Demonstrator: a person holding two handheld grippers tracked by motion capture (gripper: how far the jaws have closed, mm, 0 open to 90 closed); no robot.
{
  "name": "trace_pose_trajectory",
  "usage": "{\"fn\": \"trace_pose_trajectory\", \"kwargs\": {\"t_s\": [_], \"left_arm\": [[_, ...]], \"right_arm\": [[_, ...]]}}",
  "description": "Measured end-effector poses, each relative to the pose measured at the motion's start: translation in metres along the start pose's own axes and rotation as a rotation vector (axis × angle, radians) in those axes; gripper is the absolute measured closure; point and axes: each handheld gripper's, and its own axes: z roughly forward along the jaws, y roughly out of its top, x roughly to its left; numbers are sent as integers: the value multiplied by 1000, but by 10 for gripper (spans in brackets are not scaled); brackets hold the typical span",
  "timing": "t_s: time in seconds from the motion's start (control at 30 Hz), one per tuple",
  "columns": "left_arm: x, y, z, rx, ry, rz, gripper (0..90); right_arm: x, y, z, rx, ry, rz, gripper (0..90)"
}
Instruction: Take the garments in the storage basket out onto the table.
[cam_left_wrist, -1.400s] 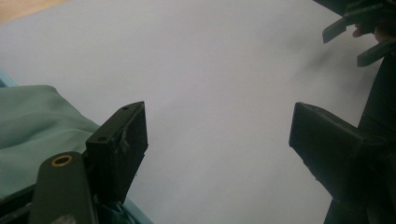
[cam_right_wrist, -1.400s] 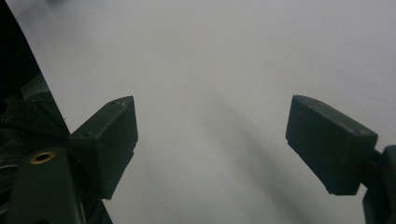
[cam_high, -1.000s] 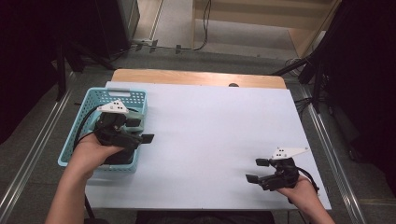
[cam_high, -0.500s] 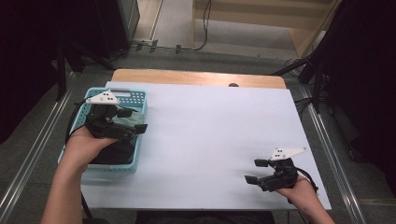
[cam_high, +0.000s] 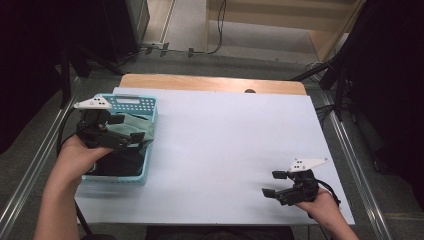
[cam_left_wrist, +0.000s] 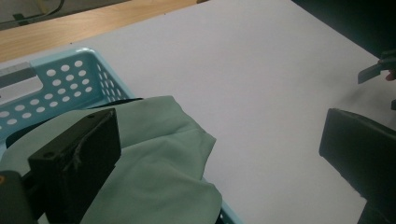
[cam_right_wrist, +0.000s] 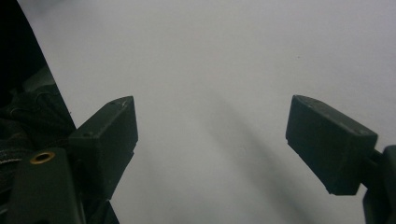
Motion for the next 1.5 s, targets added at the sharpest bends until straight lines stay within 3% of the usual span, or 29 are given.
{"fn": "trace_pose_trajectory", "kwargs": {"t_s": [0.13,0.43,0.83,0.93,1.1,1.3,1.33,1.4,1.5], "left_arm": [[5,-3,-5,-18,5,-13,0],[17,-11,-13,-26,78,-24,0],[28,-27,-12,-37,97,-42,0],[30,-30,-13,-31,117,-48,0],[33,-38,-12,-14,116,-67,0],[33,-43,-7,7,124,-65,0],[32,-44,-4,7,136,-41,0],[31,-46,-1,11,128,-33,0],[33,-51,4,34,130,-48,0]], "right_arm": [[0,0,-1,-3,-1,-1,154],[0,0,-1,-2,0,-1,154],[0,0,-1,-2,-1,-3,154],[0,0,-1,-3,-1,-4,154],[0,-1,-2,-1,-1,-4,154],[0,-1,-1,1,0,-2,153],[0,-1,-1,2,-1,-4,153],[0,-1,-1,2,-1,-4,154],[0,-1,-1,3,-1,-6,154]]}}
